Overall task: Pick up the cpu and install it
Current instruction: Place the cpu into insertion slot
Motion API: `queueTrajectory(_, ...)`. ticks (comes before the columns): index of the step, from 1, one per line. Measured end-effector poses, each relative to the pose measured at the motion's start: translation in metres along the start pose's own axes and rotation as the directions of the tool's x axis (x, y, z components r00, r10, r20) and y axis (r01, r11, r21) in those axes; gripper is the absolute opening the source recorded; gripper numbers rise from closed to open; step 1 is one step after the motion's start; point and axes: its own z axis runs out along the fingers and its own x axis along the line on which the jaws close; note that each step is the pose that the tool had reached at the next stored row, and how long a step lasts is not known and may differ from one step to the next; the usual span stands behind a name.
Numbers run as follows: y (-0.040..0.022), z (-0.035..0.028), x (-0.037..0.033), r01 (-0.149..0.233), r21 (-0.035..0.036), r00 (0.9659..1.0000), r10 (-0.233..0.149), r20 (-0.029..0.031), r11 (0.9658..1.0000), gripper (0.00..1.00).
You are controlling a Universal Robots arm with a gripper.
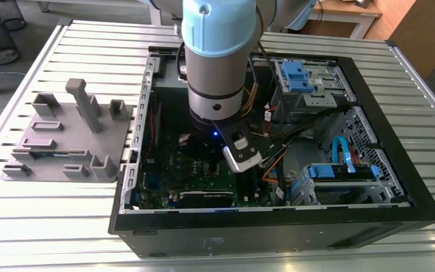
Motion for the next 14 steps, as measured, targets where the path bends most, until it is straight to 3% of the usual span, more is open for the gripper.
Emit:
queueTrajectory(6,0.0044,0.0031,-0.0001,0.0,-0.0003,1.0,0.0,0.0002,1.0,0.11)
queueTrajectory(14,0.0041,0.0075,0.0002,0.0,0.0005,1.0,0.0,0.0,1.0,0.11)
